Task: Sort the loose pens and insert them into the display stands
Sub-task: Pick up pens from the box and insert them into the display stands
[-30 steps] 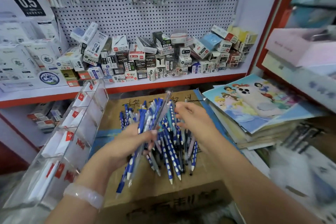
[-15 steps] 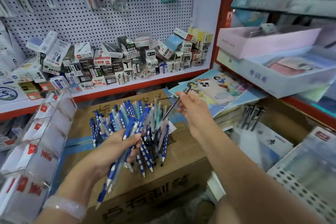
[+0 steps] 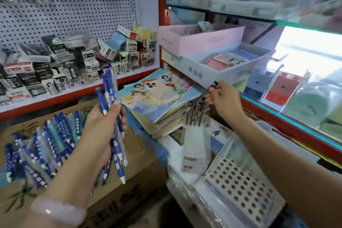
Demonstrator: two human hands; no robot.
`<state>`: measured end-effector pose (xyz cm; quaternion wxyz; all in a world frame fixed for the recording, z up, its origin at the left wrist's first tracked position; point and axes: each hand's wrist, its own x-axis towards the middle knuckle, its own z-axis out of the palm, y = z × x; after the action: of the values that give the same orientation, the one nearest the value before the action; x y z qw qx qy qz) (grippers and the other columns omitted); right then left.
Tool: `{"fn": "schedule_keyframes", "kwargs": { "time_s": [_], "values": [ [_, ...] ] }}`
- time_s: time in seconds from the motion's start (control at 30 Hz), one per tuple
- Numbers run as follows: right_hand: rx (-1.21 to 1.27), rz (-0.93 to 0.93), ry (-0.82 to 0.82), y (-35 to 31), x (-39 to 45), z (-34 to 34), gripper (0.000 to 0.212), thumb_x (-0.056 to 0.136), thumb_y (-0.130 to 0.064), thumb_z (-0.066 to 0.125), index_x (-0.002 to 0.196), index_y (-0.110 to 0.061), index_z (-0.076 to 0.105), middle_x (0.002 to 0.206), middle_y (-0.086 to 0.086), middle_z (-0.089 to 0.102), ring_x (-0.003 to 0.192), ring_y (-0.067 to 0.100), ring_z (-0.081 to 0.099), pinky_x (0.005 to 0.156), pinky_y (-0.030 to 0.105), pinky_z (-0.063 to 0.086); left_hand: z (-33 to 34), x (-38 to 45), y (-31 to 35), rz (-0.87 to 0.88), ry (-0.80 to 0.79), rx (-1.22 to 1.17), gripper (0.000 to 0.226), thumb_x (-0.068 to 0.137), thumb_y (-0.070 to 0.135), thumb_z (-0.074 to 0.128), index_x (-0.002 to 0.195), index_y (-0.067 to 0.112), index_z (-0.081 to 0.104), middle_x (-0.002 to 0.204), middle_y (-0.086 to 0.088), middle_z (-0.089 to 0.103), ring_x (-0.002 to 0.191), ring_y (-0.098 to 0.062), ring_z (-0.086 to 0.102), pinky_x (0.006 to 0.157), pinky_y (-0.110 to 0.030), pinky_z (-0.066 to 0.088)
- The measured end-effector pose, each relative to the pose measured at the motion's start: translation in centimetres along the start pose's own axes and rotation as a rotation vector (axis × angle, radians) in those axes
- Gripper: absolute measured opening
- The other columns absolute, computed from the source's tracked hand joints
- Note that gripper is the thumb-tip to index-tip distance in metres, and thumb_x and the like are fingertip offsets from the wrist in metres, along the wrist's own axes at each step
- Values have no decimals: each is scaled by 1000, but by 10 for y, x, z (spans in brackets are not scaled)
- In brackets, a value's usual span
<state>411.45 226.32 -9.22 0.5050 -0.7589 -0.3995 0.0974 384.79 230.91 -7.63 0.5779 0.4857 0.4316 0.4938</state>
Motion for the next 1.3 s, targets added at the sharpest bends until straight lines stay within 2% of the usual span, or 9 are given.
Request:
{"fn": "schedule_keyframes", "kwargs": {
  "time_s": [0.13, 0.27, 0.37, 0.5, 0.67, 0.93, 1.1, 1.2, 1.3],
  "values": [
    [-40, -44, 100, -1, 0, -2, 17, 100, -24, 37, 91, -15, 49, 93, 18, 65, 80, 27, 64, 75, 47, 55, 50, -4, -1, 18, -7, -147, 21, 98, 17, 44, 77, 16, 47, 50, 8, 51, 39, -7, 43, 40, -20, 38],
    [-260, -161, 160, 4, -2, -13, 24, 100, -25, 38, 98, -7, 54, 93, 16, 65, 82, 29, 63, 72, 46, 55, 61, -15, -31, -11, -21, -15, 16, 96, 22, 46, 87, 9, 51, 58, 2, 52, 43, -8, 45, 42, -21, 41],
    [-239, -105, 91, 18, -6, -2, 17, 96, -26, 46, 88, -13, 52, 83, 12, 67, 76, 28, 65, 71, 46, 55, 55, -21, -52, -41, -5, 101, 23, 96, 23, 47, 100, 1, 52, 64, -6, 48, 47, -12, 45, 39, -16, 40],
    [-279, -69, -40, 28, -14, 22, 16, 96, -25, 48, 86, -12, 49, 84, 13, 66, 79, 26, 65, 72, 42, 55, 51, -21, -56, -38, -4, 113, 18, 96, 22, 47, 95, 4, 50, 64, -6, 48, 42, -7, 46, 39, -17, 40],
    [-357, -132, -68, 31, -14, 40, 17, 98, -23, 45, 94, -8, 51, 90, 14, 66, 82, 28, 62, 73, 42, 53, 45, -24, -58, -36, 4, 140, 13, 94, 24, 48, 93, 11, 53, 59, -1, 52, 51, -16, 47, 49, -28, 42],
    [-427, -146, -114, 31, -11, 48, 21, 98, -23, 44, 100, -4, 52, 93, 16, 66, 87, 30, 63, 75, 42, 53, 40, -25, -61, -44, -18, 164, 15, 94, 23, 48, 94, 9, 52, 62, -3, 51, 47, -11, 48, 48, -26, 42],
    [-594, -110, -241, 37, -14, 56, 24, 99, -23, 42, 101, -2, 54, 96, 18, 66, 88, 32, 62, 65, 33, 45, 39, -26, -62, -97, -57, 144, 21, 93, 26, 49, 94, 5, 52, 56, -2, 51, 45, -11, 47, 45, -24, 43],
    [-625, -79, -282, 31, -12, 53, 23, 98, -24, 44, 94, -5, 56, 96, 17, 67, 90, 30, 63, 72, 35, 49, 39, -29, -60, -113, -116, 110, 21, 93, 26, 50, 91, 4, 53, 58, -1, 52, 44, -10, 47, 44, -22, 42],
    [-627, -73, -205, 22, -13, 40, 26, 96, -31, 50, 93, -7, 61, 90, 11, 68, 83, 25, 64, 73, 31, 49, 41, -31, -57, -144, -166, 49, 18, 93, 23, 50, 88, 7, 55, 60, -2, 55, 46, -12, 47, 45, -24, 42]
  ]
}}
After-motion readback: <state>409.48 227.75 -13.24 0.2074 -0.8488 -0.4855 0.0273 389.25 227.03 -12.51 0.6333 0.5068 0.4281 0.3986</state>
